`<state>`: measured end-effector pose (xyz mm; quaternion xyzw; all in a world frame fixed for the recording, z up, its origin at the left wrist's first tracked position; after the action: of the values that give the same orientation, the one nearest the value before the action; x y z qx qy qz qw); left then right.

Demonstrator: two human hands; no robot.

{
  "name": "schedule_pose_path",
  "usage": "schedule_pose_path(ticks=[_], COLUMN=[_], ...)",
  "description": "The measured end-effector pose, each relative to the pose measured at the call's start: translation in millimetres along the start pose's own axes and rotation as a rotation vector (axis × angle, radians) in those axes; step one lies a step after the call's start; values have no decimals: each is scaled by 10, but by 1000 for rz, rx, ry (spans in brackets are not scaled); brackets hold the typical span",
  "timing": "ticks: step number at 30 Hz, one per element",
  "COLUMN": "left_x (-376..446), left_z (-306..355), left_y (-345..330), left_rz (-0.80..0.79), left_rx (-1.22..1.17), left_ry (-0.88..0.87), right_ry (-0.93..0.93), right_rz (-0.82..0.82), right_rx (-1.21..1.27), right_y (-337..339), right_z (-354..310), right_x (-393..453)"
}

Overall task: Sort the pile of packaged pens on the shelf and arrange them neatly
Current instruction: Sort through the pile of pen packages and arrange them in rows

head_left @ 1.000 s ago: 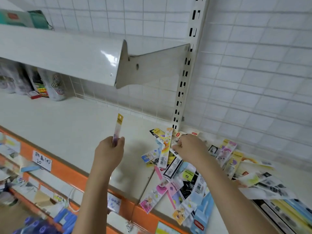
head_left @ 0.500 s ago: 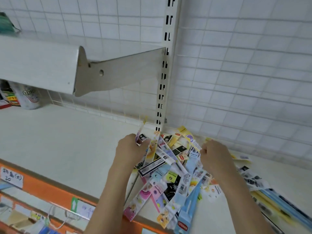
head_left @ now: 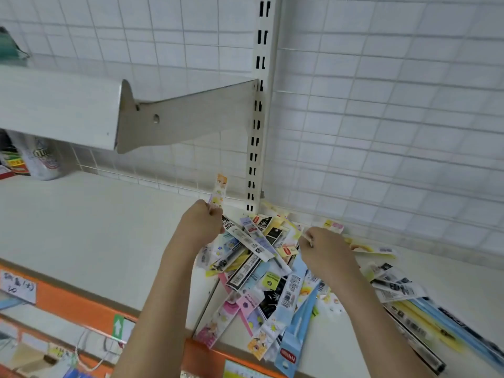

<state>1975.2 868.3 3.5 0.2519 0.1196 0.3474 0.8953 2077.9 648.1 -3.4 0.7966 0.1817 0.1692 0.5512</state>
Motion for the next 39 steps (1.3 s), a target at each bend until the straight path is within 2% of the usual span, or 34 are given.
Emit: schedule_pose_path(ticks=[7, 10, 13, 19, 27, 30, 33, 39], left_x=[-194, -205, -170, -92, -49, -32, -37, -13], left_z=[-336, -465, -475, -226, 81, 96, 55, -5], left_y=[151, 176, 170, -62, -356, -460, -574, -627], left_rz=[27, 40, 40, 27, 29, 4, -30, -103], left_rx=[-242, -202, -95, 66, 476, 500, 510, 376], left_ry=[184, 218, 171, 104, 56, 94, 141, 151], right_ry=[40, 49, 47, 25, -238, -289, -283, -211], right_rz=[-118, -197, -238, -126, 6, 63, 82, 22], right_rx=[-18, -41, -35, 34, 110, 210, 203, 138], right_y=[-314, -430, -449, -145, 77, 122, 136, 24], right_z=[-413, -454, -413, -158, 596, 715, 694, 594], right_x=[215, 216, 236, 201, -116, -235, -284, -256])
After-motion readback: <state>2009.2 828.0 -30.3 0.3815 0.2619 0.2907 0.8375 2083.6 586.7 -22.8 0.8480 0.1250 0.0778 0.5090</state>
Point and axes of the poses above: each hand's wrist, its own x-axis towards the middle knuckle, its own y-axis out of the back of the hand, z = x × y, the point moved 10 cm from there along x, towards the middle knuckle, and after that the axes turned 5 degrees about -x, right-handed, at the moved point
